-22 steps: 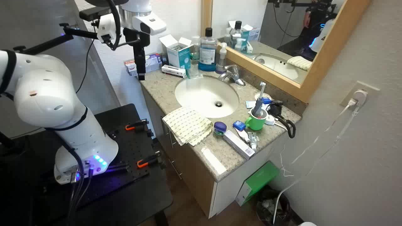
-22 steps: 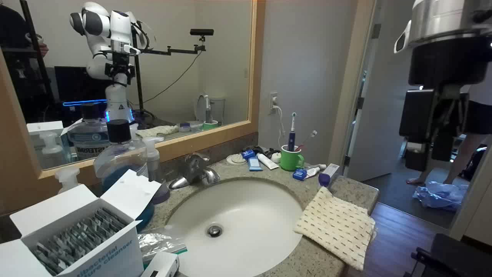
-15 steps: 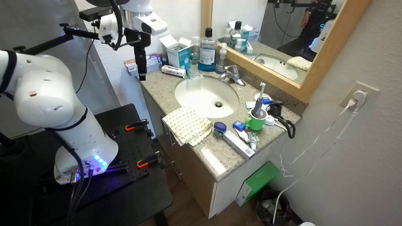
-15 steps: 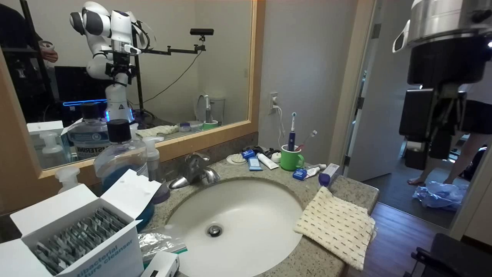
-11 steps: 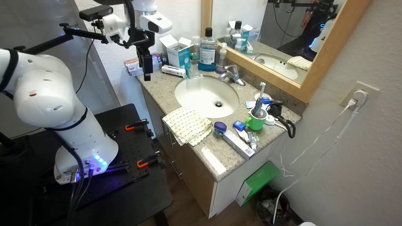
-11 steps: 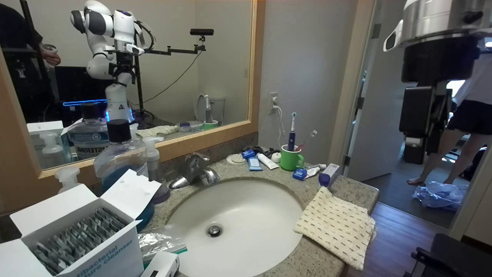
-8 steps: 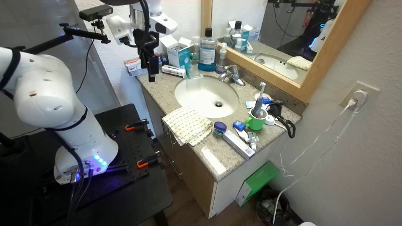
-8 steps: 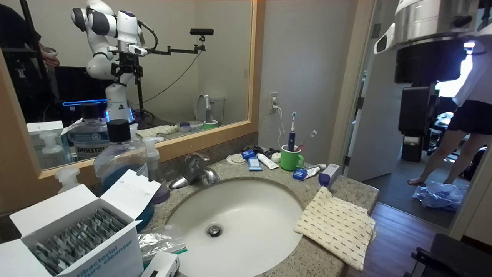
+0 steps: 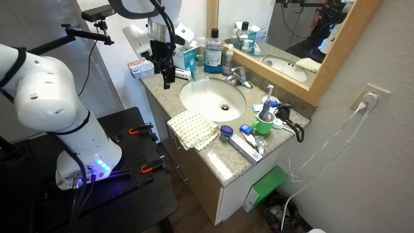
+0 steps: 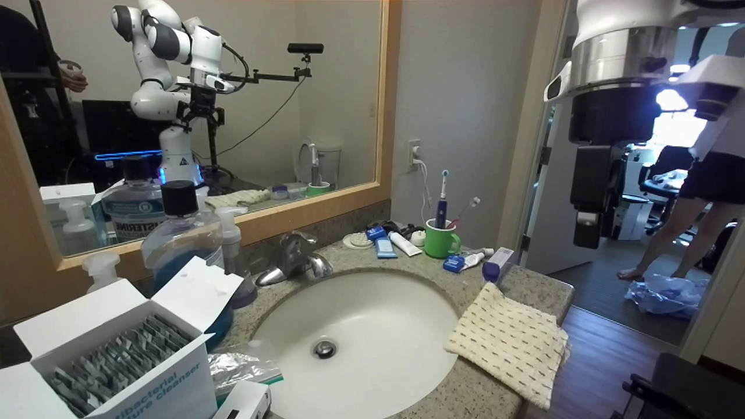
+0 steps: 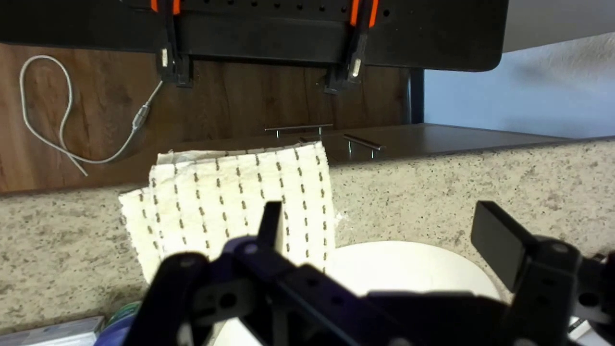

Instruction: Put the white towel on the left side of the counter

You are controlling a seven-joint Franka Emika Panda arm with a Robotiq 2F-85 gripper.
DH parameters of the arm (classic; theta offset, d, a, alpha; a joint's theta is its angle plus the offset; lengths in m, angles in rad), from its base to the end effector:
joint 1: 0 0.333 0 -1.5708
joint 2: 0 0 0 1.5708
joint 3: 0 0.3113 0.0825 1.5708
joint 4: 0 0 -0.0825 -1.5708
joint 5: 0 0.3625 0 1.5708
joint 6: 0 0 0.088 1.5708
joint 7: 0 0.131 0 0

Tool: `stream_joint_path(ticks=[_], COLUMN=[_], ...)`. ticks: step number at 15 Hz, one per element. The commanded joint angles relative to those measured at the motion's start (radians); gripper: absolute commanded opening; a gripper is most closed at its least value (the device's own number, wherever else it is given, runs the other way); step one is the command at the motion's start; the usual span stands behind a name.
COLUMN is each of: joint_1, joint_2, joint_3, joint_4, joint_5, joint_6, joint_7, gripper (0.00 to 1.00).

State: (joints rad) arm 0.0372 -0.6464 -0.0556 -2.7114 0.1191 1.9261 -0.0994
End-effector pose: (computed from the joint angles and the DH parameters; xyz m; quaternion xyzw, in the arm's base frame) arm 0.3060 0.0068 0.3906 -0.9948 -0.0225 0.0662 0.0745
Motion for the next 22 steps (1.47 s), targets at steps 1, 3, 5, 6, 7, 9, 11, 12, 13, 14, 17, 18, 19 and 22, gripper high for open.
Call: stream_joint_path(ticks=[1,3,5,6,7,9,11,12,13,14,17,18,19,22], joint_1=[-0.007,-0.008,-0.008,-0.011,-0.017,-0.024,-0.037,-0.042,-0.048,-0.052,-0.057,-0.060,-0.063,-0.085], joint_2=[0.005,0.008,0.027,0.035,0.045,0.080,0.119,0.143,0.169,0.204,0.315,0.353,0.390,0.491], joint_3=[0.002,0.000,-0.023,-0.034,-0.052,-0.088,-0.112,-0.123,-0.134,-0.145,-0.188,-0.203,-0.220,-0.250], joint_4=[0.001,0.001,-0.006,-0.007,-0.010,-0.008,-0.006,-0.002,0.003,0.012,0.057,0.079,0.103,0.188], joint_5=[0.005,0.007,0.008,0.010,0.006,-0.005,-0.026,-0.039,-0.055,-0.063,-0.072,-0.069,-0.063,-0.046], joint_6=[-0.001,0.001,0.029,0.031,0.043,0.055,0.083,0.096,0.113,0.136,0.203,0.221,0.235,0.242], joint_7=[-0.003,-0.003,-0.047,-0.061,-0.086,-0.149,-0.198,-0.226,-0.252,-0.279,-0.388,-0.425,-0.470,-0.585], gripper=[1.00,1.00,1.00,1.00,1.00,1.00,1.00,1.00,1.00,1.00,1.00,1.00,1.00,1.00])
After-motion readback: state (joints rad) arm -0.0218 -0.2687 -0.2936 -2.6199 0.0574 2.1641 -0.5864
